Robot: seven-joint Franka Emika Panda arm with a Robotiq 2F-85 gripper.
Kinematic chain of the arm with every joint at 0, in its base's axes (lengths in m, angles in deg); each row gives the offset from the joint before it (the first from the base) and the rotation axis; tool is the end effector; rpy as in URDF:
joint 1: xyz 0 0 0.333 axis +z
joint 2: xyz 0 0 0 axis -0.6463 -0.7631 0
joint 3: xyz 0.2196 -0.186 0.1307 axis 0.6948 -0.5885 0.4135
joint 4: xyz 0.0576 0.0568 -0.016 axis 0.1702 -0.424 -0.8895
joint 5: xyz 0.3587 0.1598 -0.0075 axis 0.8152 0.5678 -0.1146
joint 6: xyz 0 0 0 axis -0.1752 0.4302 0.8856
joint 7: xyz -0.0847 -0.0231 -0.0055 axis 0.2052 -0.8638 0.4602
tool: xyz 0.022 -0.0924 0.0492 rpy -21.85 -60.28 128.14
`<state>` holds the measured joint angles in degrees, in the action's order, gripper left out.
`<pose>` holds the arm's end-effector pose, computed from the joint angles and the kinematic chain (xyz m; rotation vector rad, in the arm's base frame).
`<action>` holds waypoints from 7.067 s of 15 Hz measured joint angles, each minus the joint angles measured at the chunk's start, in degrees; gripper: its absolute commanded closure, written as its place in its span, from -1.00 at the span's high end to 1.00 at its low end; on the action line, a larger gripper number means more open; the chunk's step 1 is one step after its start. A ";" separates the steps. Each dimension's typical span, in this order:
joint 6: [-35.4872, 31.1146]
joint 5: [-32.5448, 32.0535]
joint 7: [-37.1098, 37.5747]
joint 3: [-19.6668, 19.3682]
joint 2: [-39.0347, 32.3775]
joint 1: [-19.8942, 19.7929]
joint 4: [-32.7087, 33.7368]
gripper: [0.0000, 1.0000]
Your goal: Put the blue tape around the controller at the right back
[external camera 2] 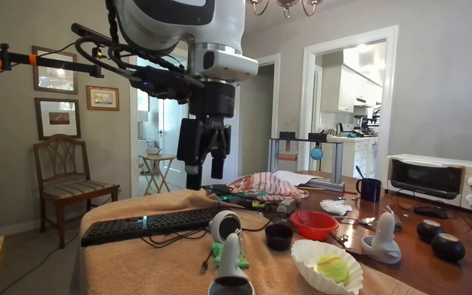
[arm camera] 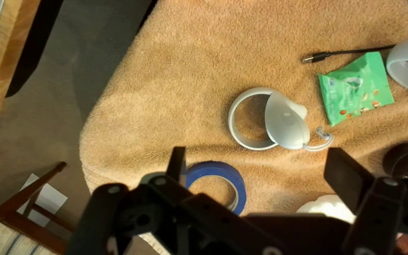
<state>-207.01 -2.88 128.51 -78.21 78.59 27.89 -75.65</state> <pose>0.3832 -0.0877 0.2965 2.7216 -1.4686 -0.0591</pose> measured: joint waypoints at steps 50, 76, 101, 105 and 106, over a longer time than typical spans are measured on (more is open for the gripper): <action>5.05 -5.29 -30.32 -11.84 -50.37 4.11 33.34 1.00; -4.19 -5.11 -39.10 -11.56 -51.65 3.57 33.48 -0.57; -8.24 -5.02 -52.51 -10.94 -25.04 3.09 24.19 -0.61; -7.49 -4.74 -52.78 -10.74 -24.60 2.99 24.58 -0.61; -7.50 -4.74 -52.79 -10.74 -24.83 2.95 24.44 -0.61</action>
<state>-214.51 -7.61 75.73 -88.95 53.77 30.84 -51.21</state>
